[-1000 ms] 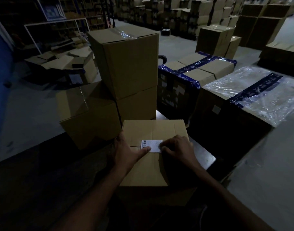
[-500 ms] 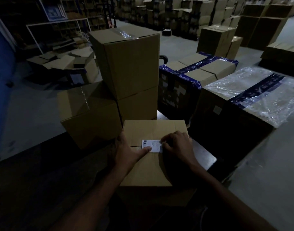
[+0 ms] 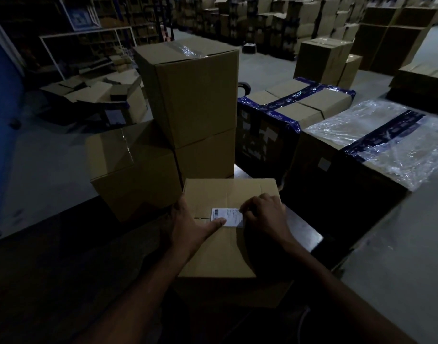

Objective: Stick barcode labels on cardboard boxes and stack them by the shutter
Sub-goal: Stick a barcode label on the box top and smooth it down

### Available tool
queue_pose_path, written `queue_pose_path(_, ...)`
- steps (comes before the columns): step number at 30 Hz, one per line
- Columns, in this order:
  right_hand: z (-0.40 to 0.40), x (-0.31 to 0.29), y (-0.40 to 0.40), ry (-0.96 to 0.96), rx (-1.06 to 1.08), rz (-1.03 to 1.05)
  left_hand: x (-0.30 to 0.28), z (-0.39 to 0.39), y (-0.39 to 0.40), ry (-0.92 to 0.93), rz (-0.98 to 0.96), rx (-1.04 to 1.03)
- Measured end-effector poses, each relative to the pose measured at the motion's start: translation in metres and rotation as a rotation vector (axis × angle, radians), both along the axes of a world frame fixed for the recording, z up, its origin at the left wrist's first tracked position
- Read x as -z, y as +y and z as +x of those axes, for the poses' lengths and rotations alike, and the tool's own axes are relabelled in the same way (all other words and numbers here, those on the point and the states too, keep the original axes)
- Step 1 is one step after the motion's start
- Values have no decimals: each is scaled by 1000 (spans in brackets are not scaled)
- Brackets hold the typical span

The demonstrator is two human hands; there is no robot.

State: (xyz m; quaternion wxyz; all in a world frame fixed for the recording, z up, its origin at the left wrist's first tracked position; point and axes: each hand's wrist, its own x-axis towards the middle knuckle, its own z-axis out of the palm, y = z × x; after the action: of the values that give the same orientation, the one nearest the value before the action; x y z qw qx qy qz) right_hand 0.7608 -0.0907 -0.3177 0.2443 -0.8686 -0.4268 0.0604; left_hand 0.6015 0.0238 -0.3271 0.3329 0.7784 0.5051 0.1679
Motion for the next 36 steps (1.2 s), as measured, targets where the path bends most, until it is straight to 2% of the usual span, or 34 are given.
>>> queue_pose_path(10, -1, 6, 4, -58, 19, 20, 0, 0, 0, 1, 2, -6)
queue_pose_path(13, 1, 4, 9, -90, 31, -45, 0, 1, 0, -24, -8, 1)
queue_pose_path(17, 7, 6, 16, -33, 14, -118, -2, 2, -1, -49, -17, 8)
queue_pose_path(31, 6, 4, 31, -14, 47, -229, -6, 1, -2, -34, -15, 4)
queue_pose_path(36, 0, -1, 30, 70, 5, -105, -5, -1, 0, -28, -12, 6)
